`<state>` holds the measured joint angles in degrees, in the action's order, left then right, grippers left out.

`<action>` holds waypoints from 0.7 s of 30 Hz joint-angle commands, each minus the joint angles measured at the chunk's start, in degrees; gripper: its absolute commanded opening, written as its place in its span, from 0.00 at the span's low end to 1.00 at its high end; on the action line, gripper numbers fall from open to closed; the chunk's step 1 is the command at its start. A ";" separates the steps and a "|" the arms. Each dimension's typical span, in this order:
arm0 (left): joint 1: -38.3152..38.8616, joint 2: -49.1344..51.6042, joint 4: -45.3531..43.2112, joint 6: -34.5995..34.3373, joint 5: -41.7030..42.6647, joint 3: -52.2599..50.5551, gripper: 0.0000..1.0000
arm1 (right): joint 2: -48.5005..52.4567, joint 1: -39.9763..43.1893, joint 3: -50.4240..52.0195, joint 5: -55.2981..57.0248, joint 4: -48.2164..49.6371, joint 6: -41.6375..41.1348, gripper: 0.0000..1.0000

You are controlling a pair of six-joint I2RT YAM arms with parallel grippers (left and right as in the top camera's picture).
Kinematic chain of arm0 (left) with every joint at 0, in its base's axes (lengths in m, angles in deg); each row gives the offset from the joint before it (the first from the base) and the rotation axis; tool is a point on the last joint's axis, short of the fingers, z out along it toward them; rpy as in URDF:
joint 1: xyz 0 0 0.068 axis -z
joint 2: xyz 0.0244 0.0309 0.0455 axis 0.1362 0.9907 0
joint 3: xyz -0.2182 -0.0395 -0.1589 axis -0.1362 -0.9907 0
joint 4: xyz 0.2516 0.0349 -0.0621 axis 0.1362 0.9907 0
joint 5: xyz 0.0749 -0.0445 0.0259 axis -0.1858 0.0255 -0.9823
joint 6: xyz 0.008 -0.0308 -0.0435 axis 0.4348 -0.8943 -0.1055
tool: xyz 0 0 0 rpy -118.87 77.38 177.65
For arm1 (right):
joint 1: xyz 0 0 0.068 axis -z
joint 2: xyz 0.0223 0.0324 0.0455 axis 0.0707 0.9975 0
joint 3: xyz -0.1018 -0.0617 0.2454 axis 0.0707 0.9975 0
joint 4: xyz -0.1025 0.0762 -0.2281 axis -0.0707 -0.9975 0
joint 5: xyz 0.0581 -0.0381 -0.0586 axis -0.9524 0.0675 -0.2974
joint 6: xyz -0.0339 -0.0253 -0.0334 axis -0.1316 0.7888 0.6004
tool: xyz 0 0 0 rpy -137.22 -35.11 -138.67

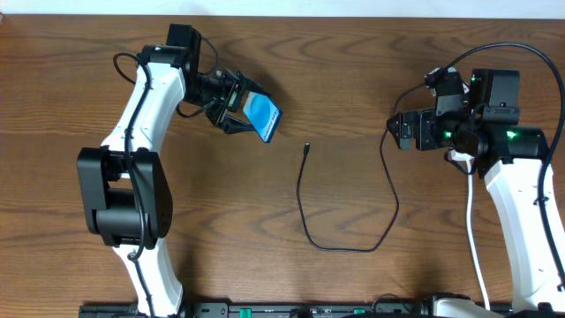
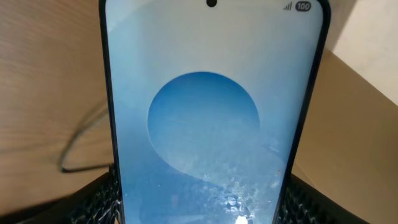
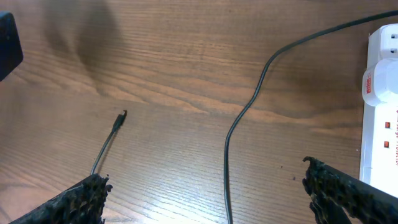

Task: Plug charger to phone and switch on socket
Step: 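Lift the phone upright with the left gripper and hold it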

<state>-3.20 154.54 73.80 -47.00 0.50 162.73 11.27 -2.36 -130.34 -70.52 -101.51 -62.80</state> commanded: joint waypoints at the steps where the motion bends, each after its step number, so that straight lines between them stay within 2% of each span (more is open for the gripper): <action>1: -0.04 -1.70 0.17 -1.62 12.26 0.07 0.64 | -0.13 0.13 -1.29 0.07 -0.02 -0.26 0.99; 4: -0.04 -1.70 0.15 -2.93 15.72 0.07 0.64 | -0.13 0.13 -1.29 0.07 -0.02 -0.26 0.99; 13: -0.04 -1.70 0.13 -4.13 14.84 0.07 0.64 | -0.15 0.13 -1.29 0.07 -0.02 -0.26 0.99; 16: -0.04 -1.70 0.15 -4.13 14.88 0.07 0.59 | -0.15 0.13 -1.29 0.07 -0.04 -0.26 0.99; 21: -0.04 -1.70 0.15 -4.13 14.86 0.07 0.58 | -0.13 0.13 -1.29 0.07 -0.02 -0.26 0.99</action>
<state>-3.20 154.54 73.80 -50.63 12.52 162.73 11.27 -2.36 -130.34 -70.52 -101.51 -62.80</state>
